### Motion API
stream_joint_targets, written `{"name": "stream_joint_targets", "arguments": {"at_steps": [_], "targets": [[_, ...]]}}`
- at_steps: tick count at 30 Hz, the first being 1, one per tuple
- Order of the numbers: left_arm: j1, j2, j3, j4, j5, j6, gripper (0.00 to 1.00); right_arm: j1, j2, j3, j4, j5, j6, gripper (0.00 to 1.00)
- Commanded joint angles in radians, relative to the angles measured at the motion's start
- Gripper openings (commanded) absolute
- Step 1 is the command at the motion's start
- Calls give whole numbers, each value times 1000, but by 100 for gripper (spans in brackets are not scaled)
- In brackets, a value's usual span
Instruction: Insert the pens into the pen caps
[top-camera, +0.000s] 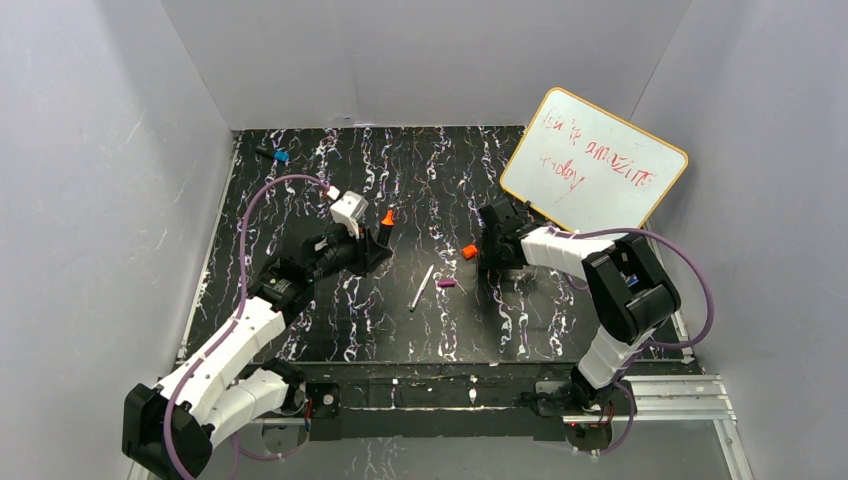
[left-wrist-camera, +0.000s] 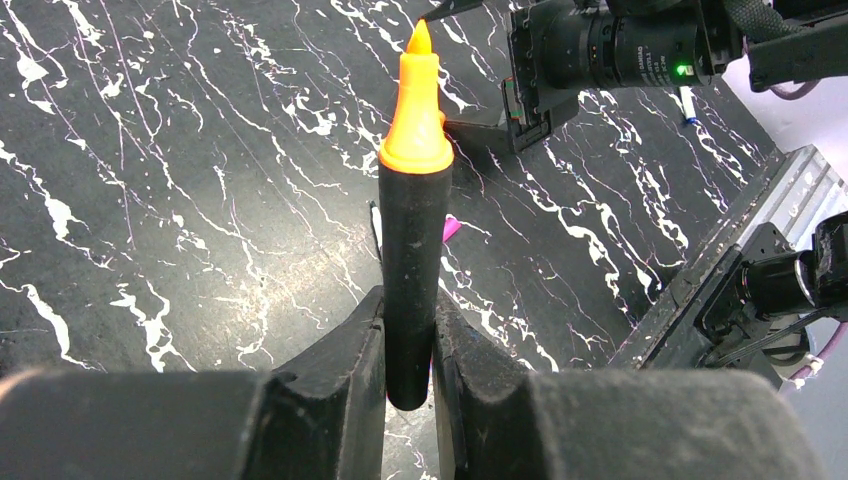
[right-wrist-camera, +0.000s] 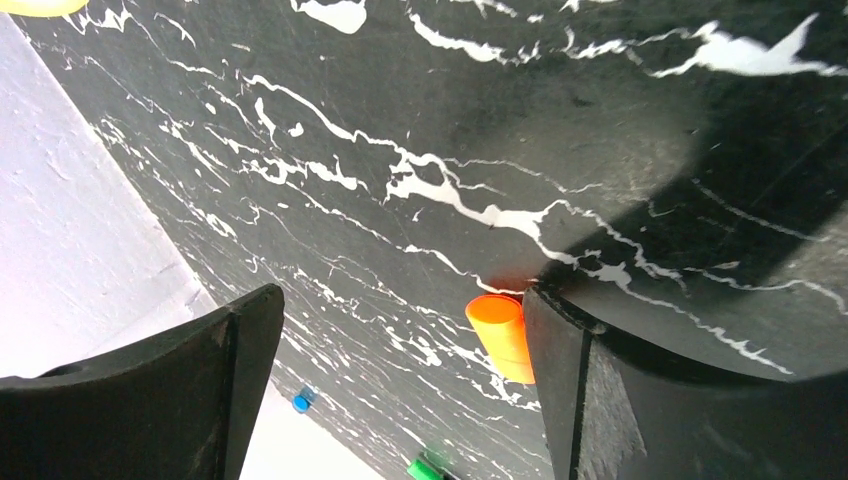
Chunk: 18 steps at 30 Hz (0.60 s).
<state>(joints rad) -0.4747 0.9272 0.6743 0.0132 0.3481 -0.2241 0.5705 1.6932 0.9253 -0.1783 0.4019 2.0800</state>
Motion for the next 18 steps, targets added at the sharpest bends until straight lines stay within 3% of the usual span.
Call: {"name": "stream_joint_targets", "arguments": {"at_steps": [1,4,11,18], "targets": [[4,1,31,-8,10,11,0,1,11,63,-67,-39,57,96],[4,2,32,-7,11,11,0,3,7,84,-96,-77,27,95],[4,5,32,-7,15,9,0,1,67,305,-411,-136,-62,97],[4,-1,31,-7,16,9,0,-36,123,375,-476,-205,-145,97]]}}
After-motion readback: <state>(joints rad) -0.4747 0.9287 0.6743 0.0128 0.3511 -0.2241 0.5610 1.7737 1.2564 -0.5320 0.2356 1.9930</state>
